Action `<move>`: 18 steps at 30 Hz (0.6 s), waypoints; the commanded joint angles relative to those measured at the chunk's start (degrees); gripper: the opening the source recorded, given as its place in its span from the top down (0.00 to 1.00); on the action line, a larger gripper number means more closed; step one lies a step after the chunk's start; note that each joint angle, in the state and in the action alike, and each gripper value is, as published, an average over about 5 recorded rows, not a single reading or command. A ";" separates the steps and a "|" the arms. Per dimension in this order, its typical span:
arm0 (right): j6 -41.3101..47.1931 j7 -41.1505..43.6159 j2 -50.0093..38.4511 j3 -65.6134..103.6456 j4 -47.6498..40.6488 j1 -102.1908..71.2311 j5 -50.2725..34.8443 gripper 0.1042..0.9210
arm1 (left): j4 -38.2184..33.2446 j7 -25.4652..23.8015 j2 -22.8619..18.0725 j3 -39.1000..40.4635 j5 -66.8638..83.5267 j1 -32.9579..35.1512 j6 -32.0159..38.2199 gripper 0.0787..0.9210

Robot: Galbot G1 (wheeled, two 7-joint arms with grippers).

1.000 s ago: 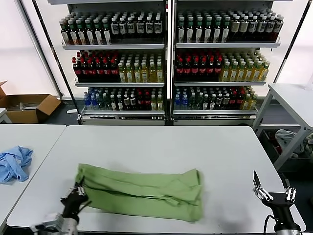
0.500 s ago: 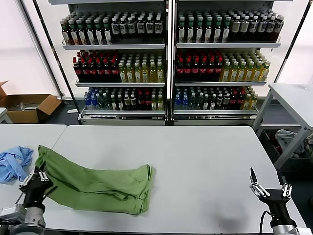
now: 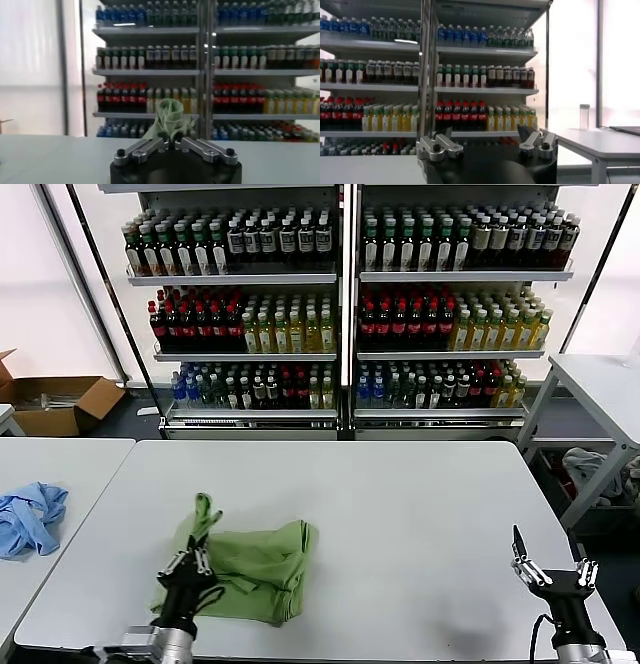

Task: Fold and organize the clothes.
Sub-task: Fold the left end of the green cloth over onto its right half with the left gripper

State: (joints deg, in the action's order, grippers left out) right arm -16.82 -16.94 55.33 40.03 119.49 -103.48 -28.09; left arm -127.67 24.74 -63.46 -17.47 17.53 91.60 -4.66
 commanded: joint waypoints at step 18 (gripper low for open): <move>0.01 0.42 0.42 -0.43 0.60 0.07 0.78 0.12 | 12.68 0.82 -1.52 22.99 -7.47 -12.41 -4.79 0.97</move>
State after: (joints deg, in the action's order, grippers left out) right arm -16.79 -16.50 55.70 39.62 119.97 -103.38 -27.46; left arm -120.06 25.13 -64.40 -1.60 10.94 84.73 -6.99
